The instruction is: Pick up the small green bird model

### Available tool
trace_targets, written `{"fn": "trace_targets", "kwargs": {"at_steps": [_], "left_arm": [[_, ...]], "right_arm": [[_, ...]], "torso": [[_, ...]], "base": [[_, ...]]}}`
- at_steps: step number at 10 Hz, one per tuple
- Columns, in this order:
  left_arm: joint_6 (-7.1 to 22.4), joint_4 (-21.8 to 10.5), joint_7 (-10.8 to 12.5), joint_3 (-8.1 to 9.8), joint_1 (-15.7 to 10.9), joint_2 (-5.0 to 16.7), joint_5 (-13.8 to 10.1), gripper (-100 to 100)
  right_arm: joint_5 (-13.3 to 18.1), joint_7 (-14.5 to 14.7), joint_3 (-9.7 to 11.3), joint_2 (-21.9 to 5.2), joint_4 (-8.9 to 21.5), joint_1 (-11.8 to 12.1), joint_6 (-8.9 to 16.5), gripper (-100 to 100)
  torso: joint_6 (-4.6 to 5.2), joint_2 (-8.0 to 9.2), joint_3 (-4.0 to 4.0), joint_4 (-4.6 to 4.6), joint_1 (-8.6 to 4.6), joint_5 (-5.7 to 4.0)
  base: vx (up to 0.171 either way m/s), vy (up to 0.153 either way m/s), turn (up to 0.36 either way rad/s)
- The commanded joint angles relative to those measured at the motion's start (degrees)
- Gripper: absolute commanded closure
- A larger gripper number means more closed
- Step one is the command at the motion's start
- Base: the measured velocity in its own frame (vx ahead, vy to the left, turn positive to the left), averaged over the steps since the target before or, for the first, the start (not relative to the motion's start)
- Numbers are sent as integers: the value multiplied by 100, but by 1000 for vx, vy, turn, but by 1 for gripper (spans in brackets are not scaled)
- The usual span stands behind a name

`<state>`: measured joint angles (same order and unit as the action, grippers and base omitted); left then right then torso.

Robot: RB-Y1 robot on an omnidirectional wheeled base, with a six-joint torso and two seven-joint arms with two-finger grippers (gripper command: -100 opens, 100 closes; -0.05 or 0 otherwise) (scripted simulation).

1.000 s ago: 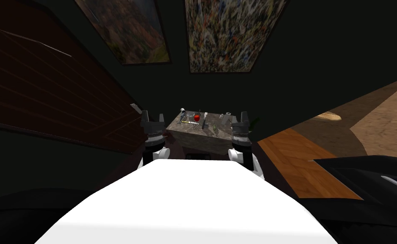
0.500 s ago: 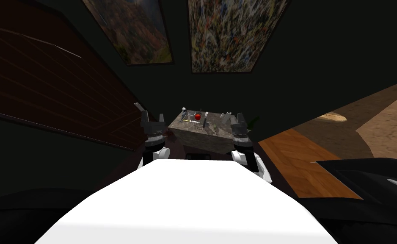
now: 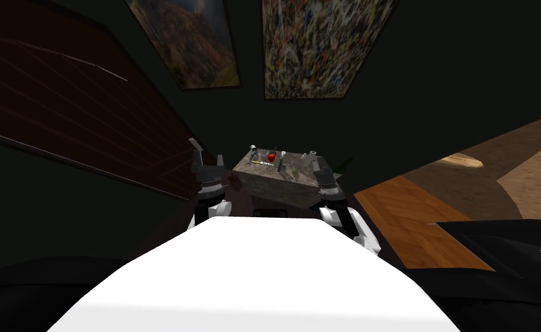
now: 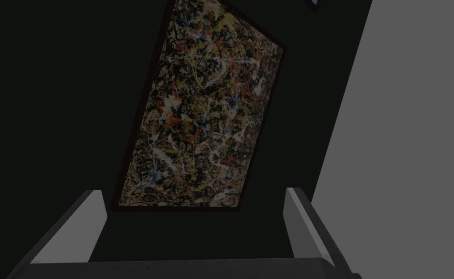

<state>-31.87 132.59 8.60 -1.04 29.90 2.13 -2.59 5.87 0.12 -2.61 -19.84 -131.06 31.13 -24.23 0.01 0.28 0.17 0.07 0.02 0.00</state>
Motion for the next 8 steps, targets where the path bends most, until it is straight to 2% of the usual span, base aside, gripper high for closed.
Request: {"fn": "trace_targets", "kwargs": {"at_steps": [1,8], "left_arm": [[0,0,0,0,0,0,0,0],[0,0,0,0,0,0,0,0]], "right_arm": [[53,66,-3,-286,0,73,64,-100],[242,288,31,-1372,46,274,225,-100]], "torso": [[0,0,0,0,0,0],[-2,-2,-1,0,-1,-1]], "base": [[-75,8,85],[-80,8,70]]}}
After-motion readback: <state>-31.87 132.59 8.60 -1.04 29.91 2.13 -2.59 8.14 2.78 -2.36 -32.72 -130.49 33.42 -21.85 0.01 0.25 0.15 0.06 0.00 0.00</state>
